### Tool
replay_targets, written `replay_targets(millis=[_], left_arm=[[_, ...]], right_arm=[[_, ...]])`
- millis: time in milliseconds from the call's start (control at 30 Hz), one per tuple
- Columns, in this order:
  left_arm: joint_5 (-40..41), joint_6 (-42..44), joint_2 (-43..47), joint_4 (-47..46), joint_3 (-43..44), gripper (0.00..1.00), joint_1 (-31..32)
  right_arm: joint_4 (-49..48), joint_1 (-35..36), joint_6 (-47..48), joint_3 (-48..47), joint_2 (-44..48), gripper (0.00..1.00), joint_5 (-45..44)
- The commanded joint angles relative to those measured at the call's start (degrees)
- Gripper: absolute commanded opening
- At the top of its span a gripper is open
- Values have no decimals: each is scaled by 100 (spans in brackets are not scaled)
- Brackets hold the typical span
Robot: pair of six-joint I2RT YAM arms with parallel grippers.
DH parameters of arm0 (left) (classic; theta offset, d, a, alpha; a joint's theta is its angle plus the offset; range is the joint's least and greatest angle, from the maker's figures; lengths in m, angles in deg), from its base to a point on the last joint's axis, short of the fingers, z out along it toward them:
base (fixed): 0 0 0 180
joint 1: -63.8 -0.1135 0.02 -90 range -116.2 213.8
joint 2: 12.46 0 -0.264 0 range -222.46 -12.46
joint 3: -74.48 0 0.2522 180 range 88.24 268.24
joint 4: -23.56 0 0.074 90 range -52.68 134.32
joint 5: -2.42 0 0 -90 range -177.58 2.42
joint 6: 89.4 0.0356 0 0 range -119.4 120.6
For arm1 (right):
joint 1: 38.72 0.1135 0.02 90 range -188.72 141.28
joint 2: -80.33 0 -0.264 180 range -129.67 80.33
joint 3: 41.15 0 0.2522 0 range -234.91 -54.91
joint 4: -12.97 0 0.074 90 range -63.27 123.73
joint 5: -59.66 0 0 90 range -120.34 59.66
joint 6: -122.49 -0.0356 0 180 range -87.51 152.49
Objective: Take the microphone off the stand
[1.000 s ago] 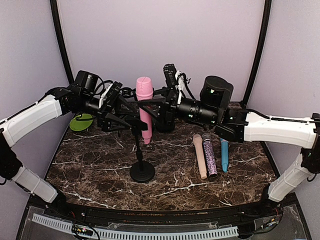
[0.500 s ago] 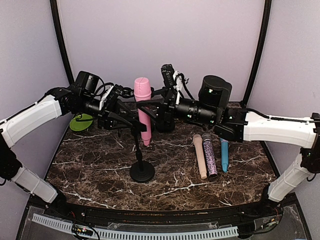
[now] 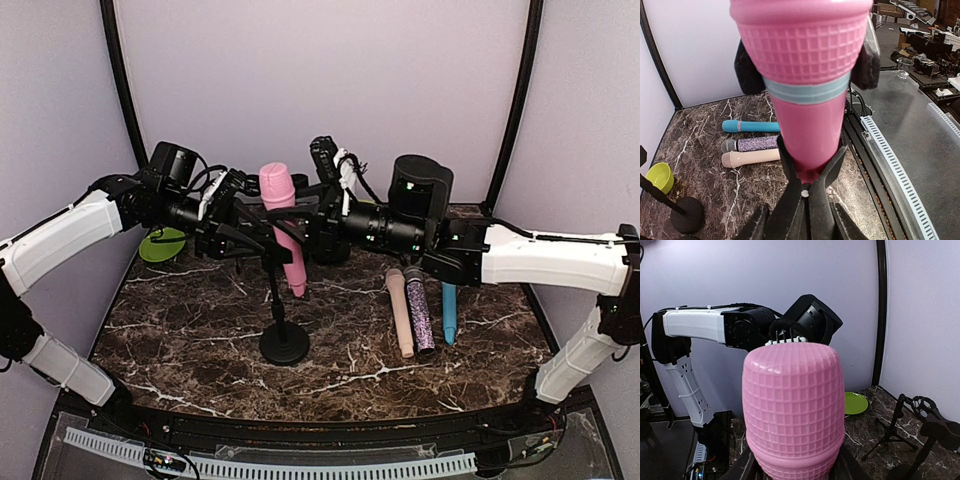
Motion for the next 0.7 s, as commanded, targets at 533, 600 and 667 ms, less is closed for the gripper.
replay_targets(millis=[533,600,667], left_arm=[[727,-187,323,-17,34,58,26],[793,-105,328,99,93,87,23],[887,-165,344,144,124,99,31]], right_arm=[[738,-422,-59,11,1648,0,-3058],[1478,-876,-621,177,1697,0,-3311],[2170,-1296,-1163,377,1765,0,-3539]])
